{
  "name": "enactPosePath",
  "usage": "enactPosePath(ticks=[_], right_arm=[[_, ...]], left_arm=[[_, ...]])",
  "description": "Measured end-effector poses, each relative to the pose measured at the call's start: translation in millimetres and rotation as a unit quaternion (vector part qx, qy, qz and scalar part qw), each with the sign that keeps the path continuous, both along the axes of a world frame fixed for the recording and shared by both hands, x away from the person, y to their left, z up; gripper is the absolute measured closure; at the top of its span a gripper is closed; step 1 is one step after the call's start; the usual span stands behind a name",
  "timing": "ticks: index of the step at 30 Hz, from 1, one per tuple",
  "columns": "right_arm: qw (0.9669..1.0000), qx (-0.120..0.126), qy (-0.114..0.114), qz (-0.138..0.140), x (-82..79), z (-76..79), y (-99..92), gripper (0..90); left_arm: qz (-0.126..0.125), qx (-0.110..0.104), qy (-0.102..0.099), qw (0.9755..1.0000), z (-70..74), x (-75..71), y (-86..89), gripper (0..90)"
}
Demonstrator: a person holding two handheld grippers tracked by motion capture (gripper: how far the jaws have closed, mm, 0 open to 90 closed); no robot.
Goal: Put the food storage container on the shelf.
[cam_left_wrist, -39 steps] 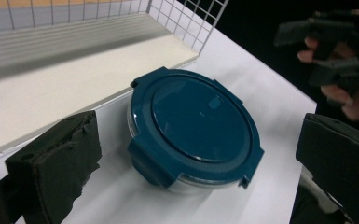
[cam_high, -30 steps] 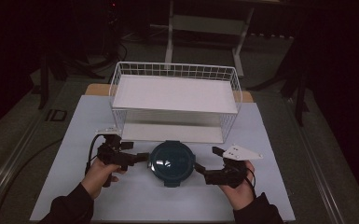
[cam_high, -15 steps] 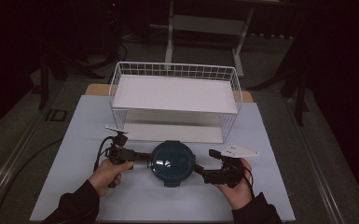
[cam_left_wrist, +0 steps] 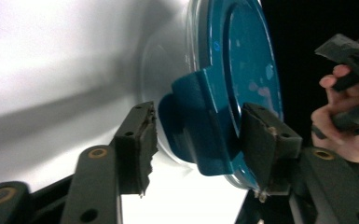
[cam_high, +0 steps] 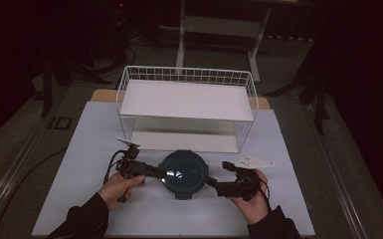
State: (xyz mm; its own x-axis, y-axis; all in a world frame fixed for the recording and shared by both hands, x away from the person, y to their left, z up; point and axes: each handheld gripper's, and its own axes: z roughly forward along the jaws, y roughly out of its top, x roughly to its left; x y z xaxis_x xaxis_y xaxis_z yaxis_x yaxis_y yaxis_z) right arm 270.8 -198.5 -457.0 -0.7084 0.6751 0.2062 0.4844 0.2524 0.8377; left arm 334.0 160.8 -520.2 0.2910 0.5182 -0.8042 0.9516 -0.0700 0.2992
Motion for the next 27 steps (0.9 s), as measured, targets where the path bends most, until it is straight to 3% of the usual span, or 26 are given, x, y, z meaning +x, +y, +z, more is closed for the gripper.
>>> enactPosePath(ticks=[6, 10, 15, 16, 19, 20, 21, 22, 23, 26, 27], right_arm=[[0.9999, 0.003, 0.01, -0.003, 1.8, -1.2, -2.0, 16.1], [0.9997, 0.009, 0.022, -0.005, 4.3, -2.4, -4.1, 16.2], [0.9972, 0.03, 0.067, -0.008, 11.7, -10.9, -9.0, 18.2], [0.9972, 0.03, 0.067, -0.008, 11.7, -10.9, -9.0, 18.2], [0.9918, 0.062, 0.112, -0.004, 17.3, -18.3, -11.3, 22.9], [0.9918, 0.062, 0.112, -0.004, 17.3, -18.3, -11.3, 22.9], [0.9878, 0.077, 0.135, 0.001, 20.1, -22.1, -12.4, 25.3], [0.9878, 0.077, 0.135, 0.001, 20.1, -22.1, -12.4, 25.3], [0.9838, 0.086, 0.157, 0.006, 22.7, -26.3, -13.4, 29.6], [0.9816, 0.087, 0.17, 0.007, 24.7, -29.3, -13.7, 31.6], [0.9781, 0.091, 0.187, 0.009, 26.6, -32.7, -14.4, 34.3]], left_arm=[[-0.003, -0.022, 0.012, 0.9997, -4.0, 2.4, 2.1, 50.9], [-0.008, -0.014, 0.004, 0.9999, -1.8, 1.8, 1.3, 51.4], [-0.013, -0.015, -0.021, 0.9996, 3.3, -5.8, 0.7, 54.0], [-0.013, -0.015, -0.021, 0.9996, 3.3, -5.8, 0.7, 54.2], [-0.018, -0.007, -0.038, 0.9991, 7.1, -11.8, 0.1, 54.7], [-0.018, -0.007, -0.038, 0.9991, 7.1, -11.8, 0.1, 54.8], [-0.022, -0.006, -0.049, 0.9985, 8.6, -15.1, 0.0, 55.2], [-0.022, -0.006, -0.049, 0.9985, 8.6, -15.1, 0.0, 55.4], [-0.031, -0.001, -0.062, 0.9976, 10.6, -17.8, -0.2, 55.5], [-0.039, 0.003, -0.072, 0.9966, 12.2, -20.2, 0.1, 56.1], [-0.043, 0.005, -0.078, 0.996, 13.0, -22.6, 0.2, 56.2]])
